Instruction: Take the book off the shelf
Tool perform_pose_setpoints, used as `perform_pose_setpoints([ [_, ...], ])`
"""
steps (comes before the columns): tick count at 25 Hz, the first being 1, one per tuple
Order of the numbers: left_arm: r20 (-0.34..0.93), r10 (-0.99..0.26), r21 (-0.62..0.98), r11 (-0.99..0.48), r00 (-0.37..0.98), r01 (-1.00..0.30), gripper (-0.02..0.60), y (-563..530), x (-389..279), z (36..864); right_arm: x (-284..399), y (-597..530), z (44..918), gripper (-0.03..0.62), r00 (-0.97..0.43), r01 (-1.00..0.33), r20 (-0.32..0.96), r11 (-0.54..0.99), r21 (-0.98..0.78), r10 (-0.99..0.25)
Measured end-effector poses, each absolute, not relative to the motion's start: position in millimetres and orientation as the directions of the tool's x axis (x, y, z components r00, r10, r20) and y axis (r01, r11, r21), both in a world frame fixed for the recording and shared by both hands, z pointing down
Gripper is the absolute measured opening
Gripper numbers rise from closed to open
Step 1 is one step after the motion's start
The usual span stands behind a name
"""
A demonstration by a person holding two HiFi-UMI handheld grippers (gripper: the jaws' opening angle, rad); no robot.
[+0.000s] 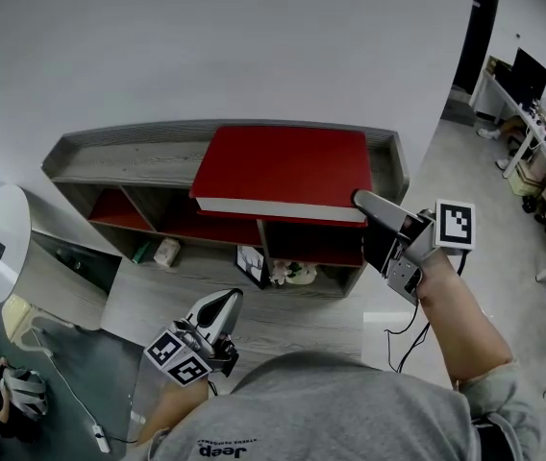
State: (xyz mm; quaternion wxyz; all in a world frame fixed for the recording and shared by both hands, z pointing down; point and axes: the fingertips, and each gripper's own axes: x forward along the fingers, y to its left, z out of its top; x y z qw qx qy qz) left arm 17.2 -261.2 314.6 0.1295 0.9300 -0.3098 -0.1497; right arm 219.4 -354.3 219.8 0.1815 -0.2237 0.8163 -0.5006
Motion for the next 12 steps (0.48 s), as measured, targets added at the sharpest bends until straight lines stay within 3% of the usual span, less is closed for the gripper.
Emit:
perform_pose_setpoints([
  [5,-0.203,-0.614,0.332,-0.776,0.763,-0.536,0.031,-257.0,22.4,314.6,217.6,-354.9,218.3,0.418,-0.827,-0.132,-0.104,0.370,-0.919,-0.553],
  [12,-0.206,-0.623,0.339,-0.769,0.754,-0.543,0.031,-253.5,19.4,311.7,218.8,-354.6,215.2,0.284,-0.816,-0.106,-0.148,0.396,-0.912,-0.558],
])
